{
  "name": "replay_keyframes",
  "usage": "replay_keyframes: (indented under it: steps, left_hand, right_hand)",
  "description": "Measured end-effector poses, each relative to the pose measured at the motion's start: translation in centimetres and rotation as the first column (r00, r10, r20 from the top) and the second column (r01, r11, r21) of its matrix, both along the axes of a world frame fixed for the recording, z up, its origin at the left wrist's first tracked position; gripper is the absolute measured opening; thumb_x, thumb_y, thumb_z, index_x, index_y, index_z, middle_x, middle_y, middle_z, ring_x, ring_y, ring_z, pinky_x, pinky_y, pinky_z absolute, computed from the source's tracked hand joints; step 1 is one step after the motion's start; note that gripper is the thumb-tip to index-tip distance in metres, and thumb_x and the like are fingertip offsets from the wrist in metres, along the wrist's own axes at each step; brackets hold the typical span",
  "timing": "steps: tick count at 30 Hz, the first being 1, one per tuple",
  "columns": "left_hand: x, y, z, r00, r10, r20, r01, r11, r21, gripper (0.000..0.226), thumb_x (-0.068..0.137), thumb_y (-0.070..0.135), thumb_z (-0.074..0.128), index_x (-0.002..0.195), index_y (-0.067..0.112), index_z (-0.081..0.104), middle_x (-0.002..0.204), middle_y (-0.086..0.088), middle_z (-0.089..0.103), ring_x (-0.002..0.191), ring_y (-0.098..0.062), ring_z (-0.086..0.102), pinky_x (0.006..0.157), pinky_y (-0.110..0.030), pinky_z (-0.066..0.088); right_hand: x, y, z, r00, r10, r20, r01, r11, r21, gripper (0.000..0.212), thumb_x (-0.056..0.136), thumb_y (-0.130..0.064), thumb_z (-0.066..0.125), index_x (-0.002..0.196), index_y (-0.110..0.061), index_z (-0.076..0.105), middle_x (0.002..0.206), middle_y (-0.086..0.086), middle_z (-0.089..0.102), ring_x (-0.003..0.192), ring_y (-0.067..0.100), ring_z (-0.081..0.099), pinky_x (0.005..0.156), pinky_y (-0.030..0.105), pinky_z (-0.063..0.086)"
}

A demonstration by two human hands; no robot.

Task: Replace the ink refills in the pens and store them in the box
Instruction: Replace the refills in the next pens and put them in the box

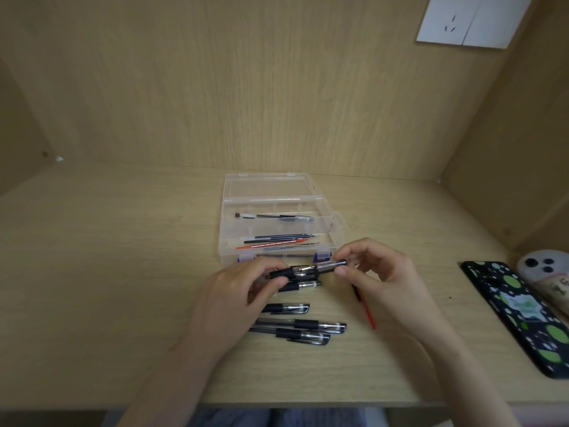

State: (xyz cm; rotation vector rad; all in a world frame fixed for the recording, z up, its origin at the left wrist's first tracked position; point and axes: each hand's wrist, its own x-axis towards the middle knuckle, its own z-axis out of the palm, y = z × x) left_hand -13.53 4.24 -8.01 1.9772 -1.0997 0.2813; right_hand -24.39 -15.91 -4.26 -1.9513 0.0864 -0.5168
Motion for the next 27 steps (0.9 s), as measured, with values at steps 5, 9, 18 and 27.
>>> replay_keyframes:
  steps: [5,9,18,27]
  left_hand:
    - [-0.1,0.0,0.1,1.000,-0.012,-0.012,0.012,1.000,0.015,0.029,0.087,0.050,0.046,0.105,0.034,0.062,0.084,0.019,0.066,0.073,0.001,0.061,0.061,-0.025,0.051]
    - [-0.1,-0.1,0.0,0.999,-0.030,-0.016,0.031,0.999,0.020,0.028,0.087,0.049,0.048,0.103,0.032,0.063,0.084,0.019,0.066,0.075,0.003,0.060,0.062,-0.022,0.050]
    - [-0.2,-0.1,0.0,0.999,-0.025,0.032,0.025,1.000,0.002,0.026,0.088,0.041,0.048,0.099,0.025,0.066,0.074,0.019,0.067,0.073,0.006,0.061,0.063,-0.013,0.046]
    - [-0.2,-0.8,0.1,0.998,0.041,0.043,-0.043,0.998,0.035,0.037,0.086,0.055,0.043,0.118,0.038,0.054,0.108,0.025,0.058,0.100,0.009,0.053,0.086,-0.022,0.048]
  right_hand:
    - [0.4,0.8,0.1,1.000,0.008,-0.019,-0.008,1.000,-0.003,0.022,0.076,-0.003,0.073,0.082,-0.023,0.068,0.070,-0.011,0.063,0.067,0.002,0.052,0.066,0.015,0.040]
    - [0.9,1.6,-0.4,0.999,0.016,-0.043,-0.017,0.999,-0.035,0.023,0.076,-0.007,0.074,0.081,-0.029,0.069,0.068,-0.008,0.062,0.064,0.003,0.049,0.063,0.015,0.038]
    - [1.5,2.2,-1.3,0.999,-0.004,-0.053,0.008,0.997,0.073,0.023,0.071,-0.002,0.076,0.073,-0.024,0.070,0.071,-0.009,0.068,0.070,0.004,0.058,0.073,0.016,0.045]
    - [3.2,1.7,-0.4,0.997,-0.082,-0.014,0.083,0.996,0.035,0.027,0.076,-0.001,0.071,0.079,-0.028,0.067,0.070,-0.014,0.066,0.069,0.002,0.056,0.069,0.013,0.044]
